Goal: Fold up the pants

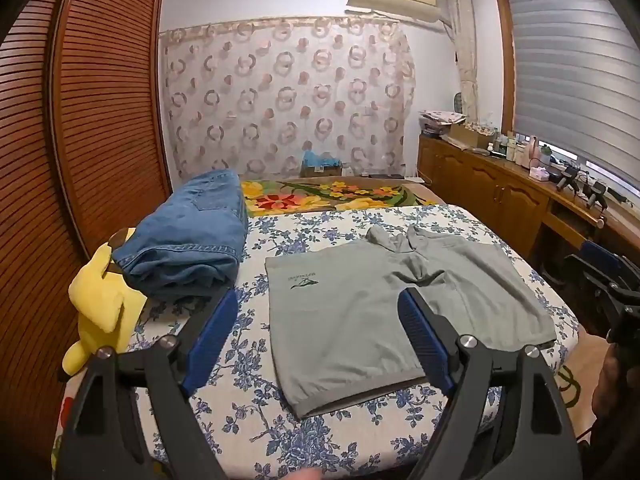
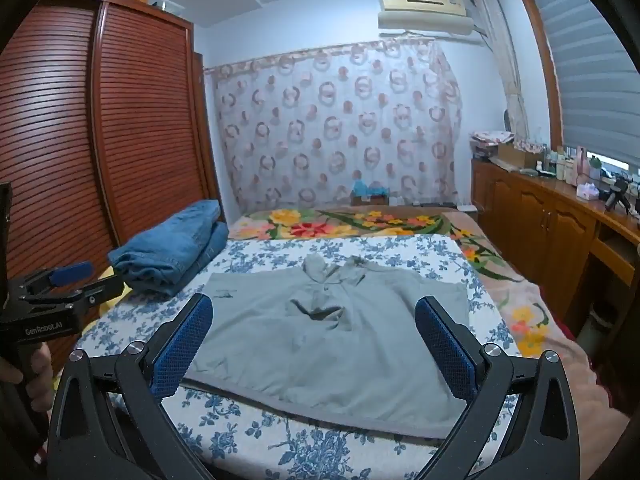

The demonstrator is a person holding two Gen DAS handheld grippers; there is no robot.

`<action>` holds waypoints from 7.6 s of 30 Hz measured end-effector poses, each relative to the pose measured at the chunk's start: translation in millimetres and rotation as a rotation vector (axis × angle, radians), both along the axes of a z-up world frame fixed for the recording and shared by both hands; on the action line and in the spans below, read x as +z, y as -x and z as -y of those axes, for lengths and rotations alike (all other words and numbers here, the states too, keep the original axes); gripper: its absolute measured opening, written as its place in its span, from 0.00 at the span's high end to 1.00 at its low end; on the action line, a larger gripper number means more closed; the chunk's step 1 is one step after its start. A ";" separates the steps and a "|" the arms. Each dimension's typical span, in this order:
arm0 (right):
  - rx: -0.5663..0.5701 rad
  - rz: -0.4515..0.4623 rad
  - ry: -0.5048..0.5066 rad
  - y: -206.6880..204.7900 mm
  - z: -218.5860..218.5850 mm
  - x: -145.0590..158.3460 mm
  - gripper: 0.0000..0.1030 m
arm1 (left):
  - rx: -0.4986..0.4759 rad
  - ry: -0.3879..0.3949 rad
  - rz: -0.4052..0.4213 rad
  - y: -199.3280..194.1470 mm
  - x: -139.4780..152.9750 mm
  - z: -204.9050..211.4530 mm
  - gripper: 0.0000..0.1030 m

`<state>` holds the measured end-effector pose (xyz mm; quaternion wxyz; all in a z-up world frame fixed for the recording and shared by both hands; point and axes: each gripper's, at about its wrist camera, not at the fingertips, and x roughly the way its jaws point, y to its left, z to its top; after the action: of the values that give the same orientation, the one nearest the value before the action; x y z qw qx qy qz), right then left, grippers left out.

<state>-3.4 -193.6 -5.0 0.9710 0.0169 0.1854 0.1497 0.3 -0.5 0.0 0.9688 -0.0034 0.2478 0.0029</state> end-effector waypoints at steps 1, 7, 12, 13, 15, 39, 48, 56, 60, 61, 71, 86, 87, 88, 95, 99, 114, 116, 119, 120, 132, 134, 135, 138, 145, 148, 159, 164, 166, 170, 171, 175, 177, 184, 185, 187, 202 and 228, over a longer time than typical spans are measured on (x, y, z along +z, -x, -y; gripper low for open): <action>-0.001 0.004 0.000 -0.1 0.0 -0.2 0.00 | 0.000 0.000 0.001 -0.1 -0.1 0.5 0.19; -0.006 0.004 -0.001 0.7 0.2 -1.6 0.00 | 0.007 0.015 0.003 -0.9 0.5 -0.8 0.19; -0.004 0.001 0.000 0.6 0.9 -2.1 0.00 | 0.011 0.007 0.004 -0.5 0.7 1.6 0.19; -0.004 0.002 0.001 1.0 1.3 -2.0 0.00 | 0.011 0.006 0.006 -0.3 0.7 1.6 0.19; -0.004 0.002 0.001 1.7 2.4 -2.0 0.00 | 0.010 0.006 0.005 -0.2 1.0 1.6 0.19; -0.006 -0.002 0.003 0.1 1.2 -3.4 0.00 | 0.010 0.005 0.013 1.5 2.8 -0.4 0.19; -0.008 -0.002 0.004 0.1 1.2 -3.9 0.00 | 0.009 0.004 0.016 3.6 7.6 0.6 0.19; -0.007 -0.003 0.003 0.1 1.4 -4.2 0.00 | 0.008 0.004 0.017 4.2 7.2 0.8 0.19; -0.007 -0.002 0.003 0.2 1.3 -4.3 0.00 | 0.008 0.004 0.018 4.3 6.8 0.7 0.19; -0.007 -0.002 0.003 0.2 1.7 -4.4 0.00 | 0.008 0.003 0.018 4.3 6.8 0.8 0.19; -0.007 -0.002 0.002 0.2 1.3 -4.1 0.00 | 0.008 0.004 0.020 4.7 7.1 0.9 0.19; -0.007 -0.002 0.002 0.0 1.3 -3.7 0.00 | 0.007 0.004 0.020 5.2 6.8 1.2 0.19; -0.007 -0.002 0.002 0.0 1.2 -3.7 0.00 | 0.008 0.003 0.020 5.1 6.6 1.1 0.19; -0.007 -0.002 0.002 0.0 1.1 -3.7 0.00 | 0.008 0.003 0.020 5.1 6.6 1.1 0.19; -0.006 -0.006 0.003 0.5 2.5 -6.4 0.00 | 0.002 0.011 -0.003 4.3 7.7 7.6 0.19; 0.006 -0.031 0.013 -2.0 7.8 -11.8 0.00 | 0.000 0.023 -0.046 -3.8 -6.0 5.1 0.19; 0.033 -0.171 0.065 -29.5 31.1 -58.9 0.00 | -0.013 0.049 -0.167 -24.2 -63.1 -15.4 0.19; 0.025 -0.189 0.074 -33.2 34.4 -64.8 0.00 | -0.016 0.053 -0.180 -25.5 -67.6 -18.4 0.19; 0.022 -0.206 0.082 -38.0 39.2 -74.3 0.00 | -0.024 0.067 -0.198 -27.3 -75.3 -24.9 0.19; 0.020 -0.215 0.085 -39.8 40.7 -76.8 0.00 | -0.024 0.069 -0.202 -27.5 -77.6 -27.0 0.19; 0.031 -0.284 0.131 -50.4 43.0 -110.9 0.10 | -0.029 0.126 -0.236 -20.4 -96.2 -50.4 0.19; 0.033 -0.293 0.130 -51.0 43.9 -114.6 0.11 | -0.041 0.140 -0.246 -19.2 -99.0 -52.1 0.26; 0.039 -0.294 0.126 -50.8 44.1 -115.9 0.12 | -0.048 0.147 -0.252 -18.4 -100.2 -52.6 0.29; 0.046 -0.294 0.133 -49.7 42.5 -118.6 0.12 | -0.061 0.164 -0.263 -16.3 -102.6 -52.1 0.36; 0.045 -0.300 0.150 -50.2 41.5 -125.0 0.12 | -0.103 0.155 -0.280 -11.5 -105.4 -45.2 0.62; 0.043 -0.294 0.178 -50.0 39.3 -128.5 0.12 | -0.114 0.149 -0.296 -11.8 -109.2 -40.9 0.65; 0.037 -0.286 0.212 -47.4 32.9 -132.1 0.12 | -0.086 0.071 -0.304 -15.6 -112.5 -33.2 0.65; 0.037 -0.282 0.213 -46.9 32.8 -131.2 0.12 | -0.120 0.058 -0.293 -16.1 -112.7 -30.1 0.85; 0.037 -0.280 0.213 -46.7 33.0 -131.1 0.12 | -0.126 0.062 -0.293 -17.4 -112.5 -31.0 0.89; 0.040 -0.276 0.213 -46.7 33.7 -130.6 0.12 | -0.140 0.080 -0.286 -17.5 -109.1 -32.2 0.98; 0.041 -0.275 0.212 -46.4 35.3 -130.5 0.12 | -0.145 0.088 -0.280 -17.1 -106.8 -32.5 0.98; 0.050 -0.277 0.216 -47.5 35.9 -129.8 0.12 | -0.157 0.098 -0.245 -16.5 -94.4 -31.7 0.99; 0.049 -0.279 0.216 -47.3 35.9 -129.8 0.15 | -0.165 0.106 -0.224 -17.2 -86.3 -31.2 0.99; 0.060 -0.288 0.176 -48.8 42.7 -123.0 0.35 | -0.236 0.107 -0.162 -31.5 -54.4 -12.0 0.99; 0.060 -0.288 0.174 -48.8 43.4 -122.3 0.39 | -0.248 0.104 -0.157 -34.2 -50.8 -7.7 0.99; 0.063 -0.291 0.170 -48.7 44.9 -120.9 0.43 | -0.283 0.095 -0.145 -40.7 -41.9 4.3 0.99; -0.002 -0.267 0.157 -42.6 80.2 -105.6 0.49 | -0.489 0.066 -0.125 -80.6 -10.4 85.4 0.99; -0.023 -0.260 0.124 -38.6 102.5 -101.2 0.54 | -0.487 0.041 -0.191 -97.0 -26.7 98.1 0.43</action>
<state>35.2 -296.1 -106.2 0.9396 -0.0215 0.3185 0.1236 97.2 -98.6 -26.7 0.9128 0.0371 0.3319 -0.2351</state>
